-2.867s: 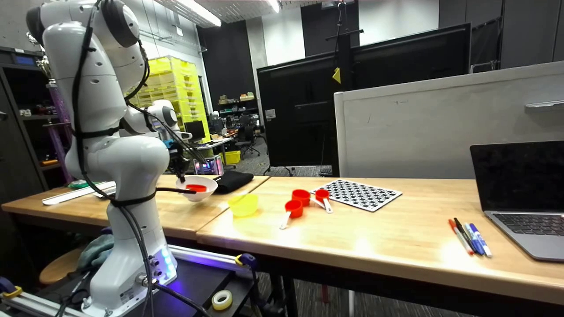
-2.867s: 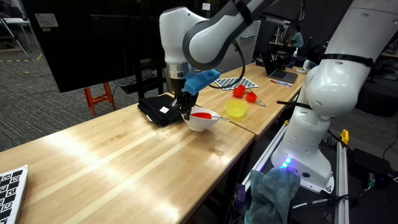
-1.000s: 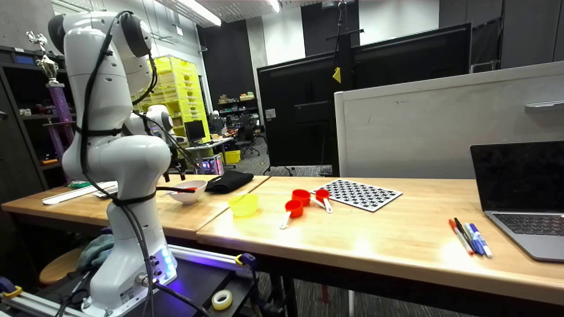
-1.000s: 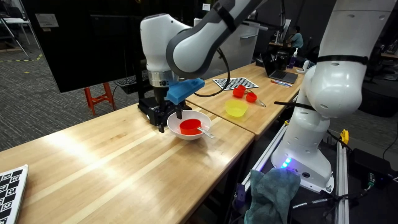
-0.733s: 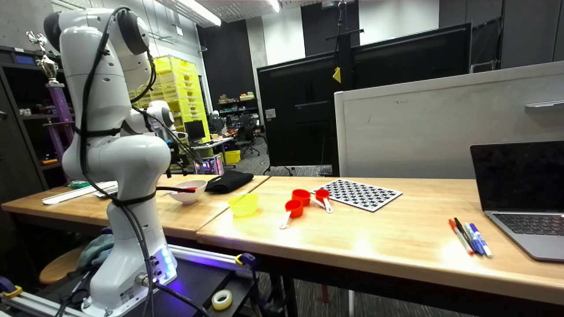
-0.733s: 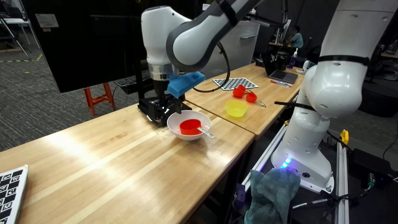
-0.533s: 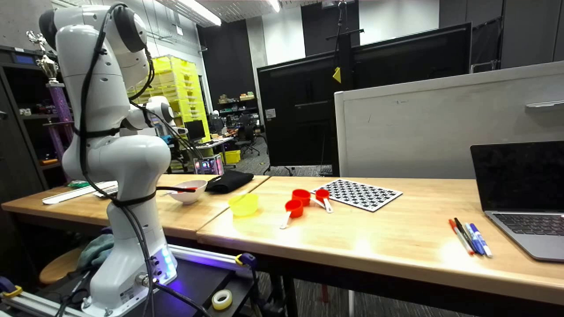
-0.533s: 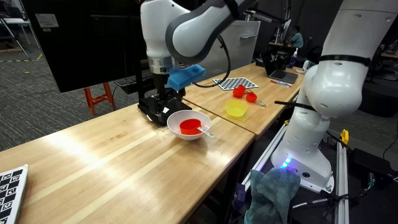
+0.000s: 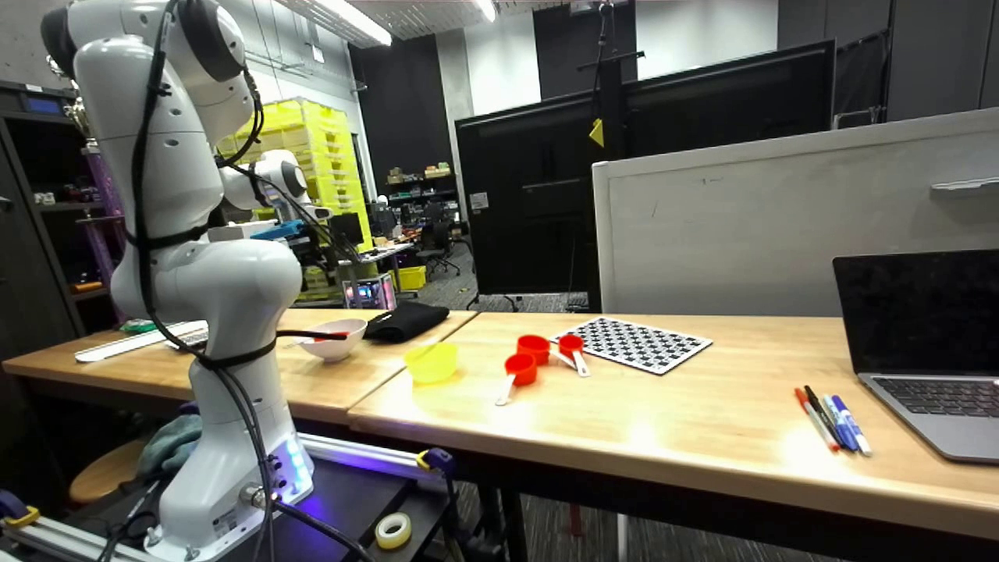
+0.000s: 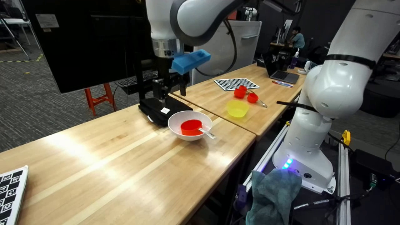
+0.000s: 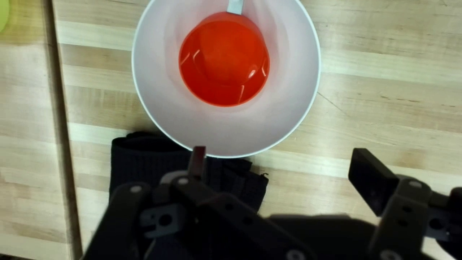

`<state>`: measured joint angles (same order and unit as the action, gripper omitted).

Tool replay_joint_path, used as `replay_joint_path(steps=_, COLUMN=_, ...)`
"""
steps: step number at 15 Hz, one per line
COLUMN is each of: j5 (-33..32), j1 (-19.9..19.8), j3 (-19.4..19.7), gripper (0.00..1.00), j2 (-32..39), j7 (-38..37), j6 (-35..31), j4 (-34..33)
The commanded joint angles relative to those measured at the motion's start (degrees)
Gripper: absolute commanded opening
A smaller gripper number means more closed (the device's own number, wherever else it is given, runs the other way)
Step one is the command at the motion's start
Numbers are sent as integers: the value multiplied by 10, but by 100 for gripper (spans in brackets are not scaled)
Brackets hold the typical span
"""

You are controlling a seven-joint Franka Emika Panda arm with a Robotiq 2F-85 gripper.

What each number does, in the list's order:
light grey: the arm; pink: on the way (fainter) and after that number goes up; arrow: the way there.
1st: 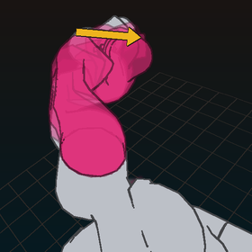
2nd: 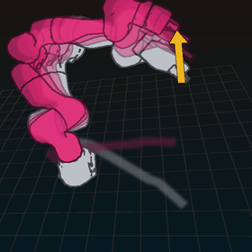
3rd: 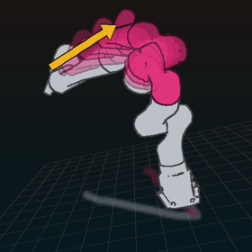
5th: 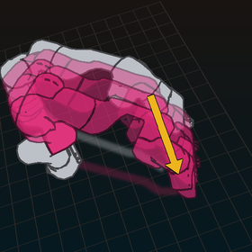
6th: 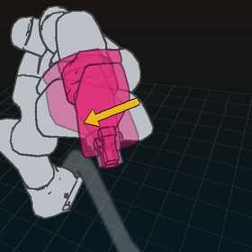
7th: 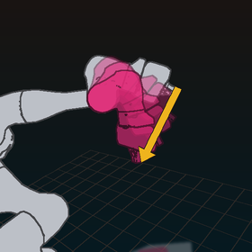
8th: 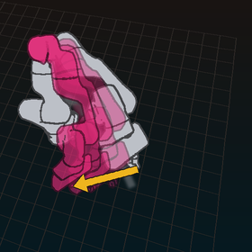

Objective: Move the white bowl to the left.

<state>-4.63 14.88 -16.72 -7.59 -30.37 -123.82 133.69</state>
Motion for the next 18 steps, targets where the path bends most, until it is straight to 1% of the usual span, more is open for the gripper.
replay_joint_path(steps=1, j5=10, j1=-9, j3=4, gripper=100, j2=-48, j7=17, j6=35, j4=2)
replay_joint_path(steps=10, j5=11, j1=-39, j3=12, gripper=100, j2=-126, j7=24, j6=107, j4=-18)
replay_joint_path(steps=14, j5=23, j1=-51, j3=25, gripper=100, j2=-151, j7=43, j6=101, j4=-21)
replay_joint_path(steps=18, j5=31, j1=-63, j3=36, gripper=100, j2=-161, j7=56, j6=91, j4=-17)
